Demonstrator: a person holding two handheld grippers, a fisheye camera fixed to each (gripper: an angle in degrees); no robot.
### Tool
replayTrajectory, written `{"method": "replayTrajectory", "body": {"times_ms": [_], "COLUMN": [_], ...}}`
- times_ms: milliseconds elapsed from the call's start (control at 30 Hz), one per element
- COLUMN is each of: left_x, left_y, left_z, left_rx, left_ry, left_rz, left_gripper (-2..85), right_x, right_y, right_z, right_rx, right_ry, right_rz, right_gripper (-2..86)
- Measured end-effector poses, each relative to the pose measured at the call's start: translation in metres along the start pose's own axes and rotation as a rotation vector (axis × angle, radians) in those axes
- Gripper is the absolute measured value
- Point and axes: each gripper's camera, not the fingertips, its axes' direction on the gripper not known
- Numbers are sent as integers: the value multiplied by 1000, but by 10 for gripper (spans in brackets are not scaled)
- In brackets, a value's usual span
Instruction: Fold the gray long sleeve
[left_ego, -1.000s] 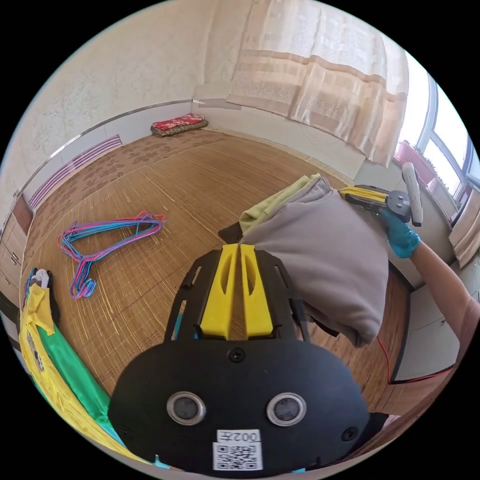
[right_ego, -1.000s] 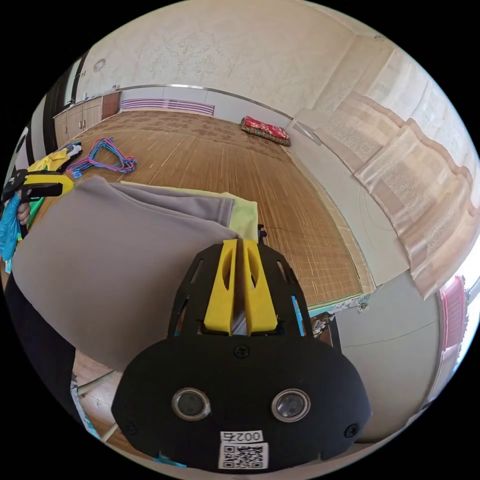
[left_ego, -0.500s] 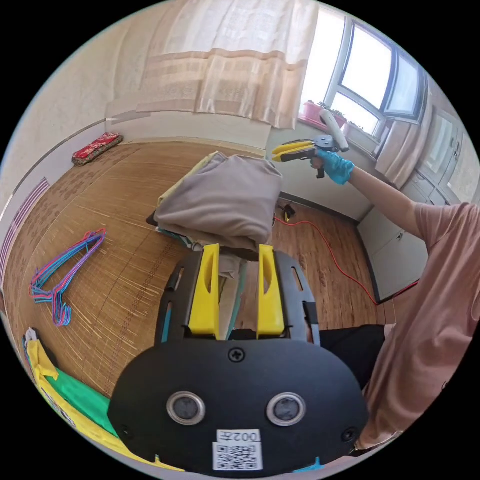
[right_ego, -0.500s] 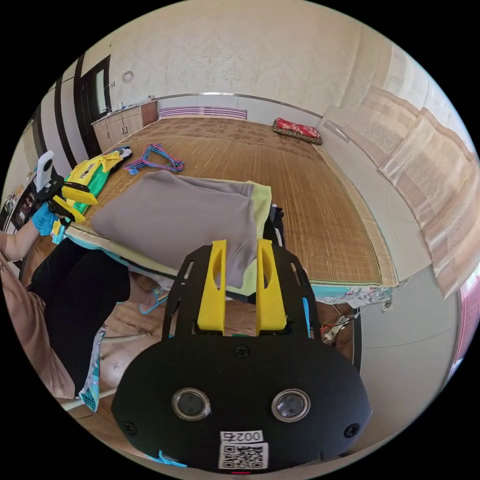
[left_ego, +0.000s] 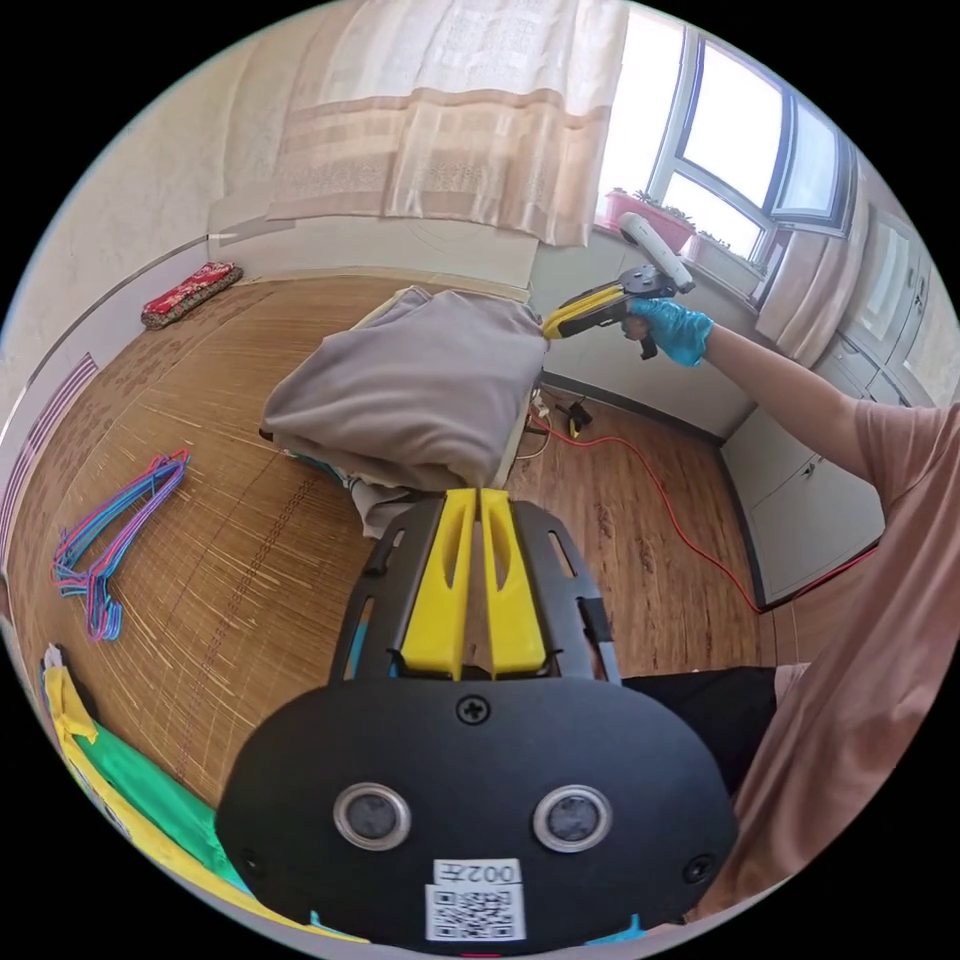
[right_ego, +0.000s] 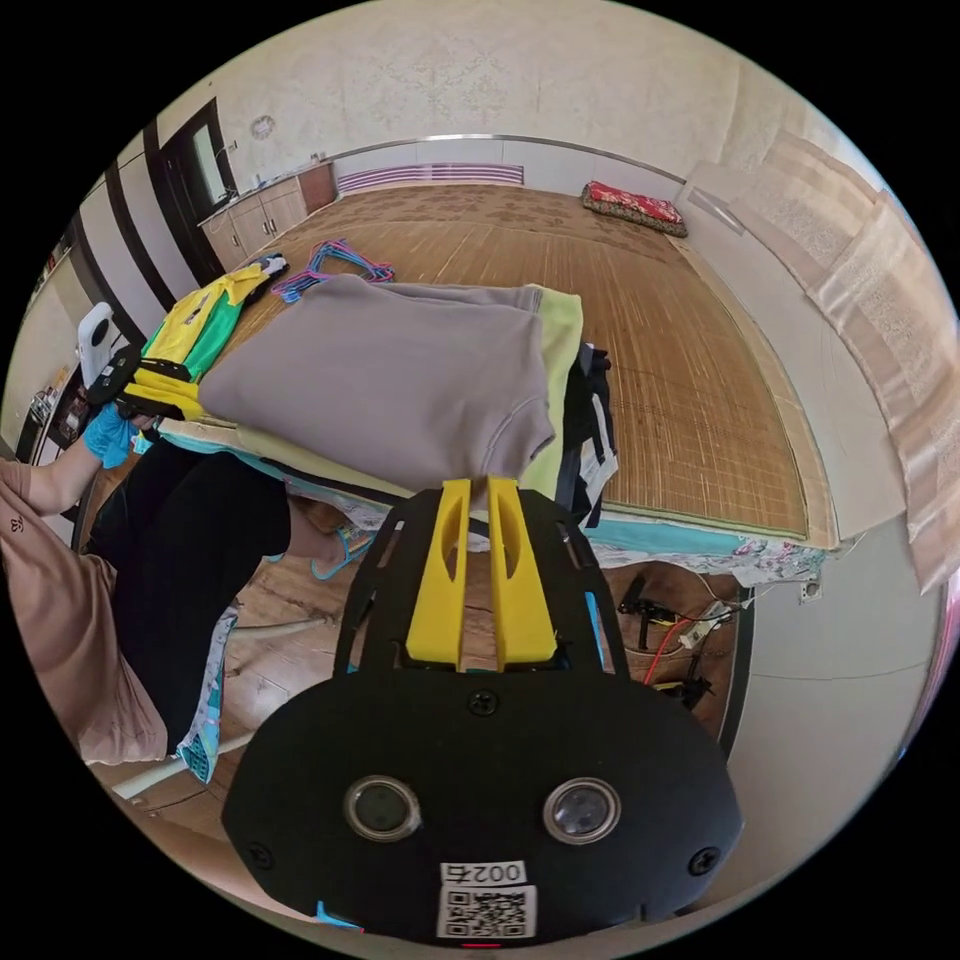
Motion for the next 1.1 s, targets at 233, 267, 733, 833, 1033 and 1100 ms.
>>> {"method": "replayTrajectory", "body": {"times_ms": [233,267,733,833,1033,1100], "left_x": [10,11,27,30,37,41], "left_y": [18,21,58,68,89,100], "left_z": [2,2,-2,-2,-9,-17], "left_rx": [-20,-19,-11,-13,-24,-20], "left_ry": [-43,-41,-63,-57,-44,-63], "left_rz": [-17,-19,-41,-49,-63,-71], "left_gripper": [-9,-9,-9,-9,-9,-9], "right_x": [-19,-22,-78,-92,-126,-143], "right_y": [4,4,-16,-17,-22,-22], "right_z": [-9,-11,-14,-18,-30,-41], "right_rx": [-39,-29,-48,-47,-36,-14], "right_ry": [137,103,110,131,202,241], "right_rz": [24,30,25,29,87,107], "right_gripper": [10,28,-4,-8,-9,-8]}}
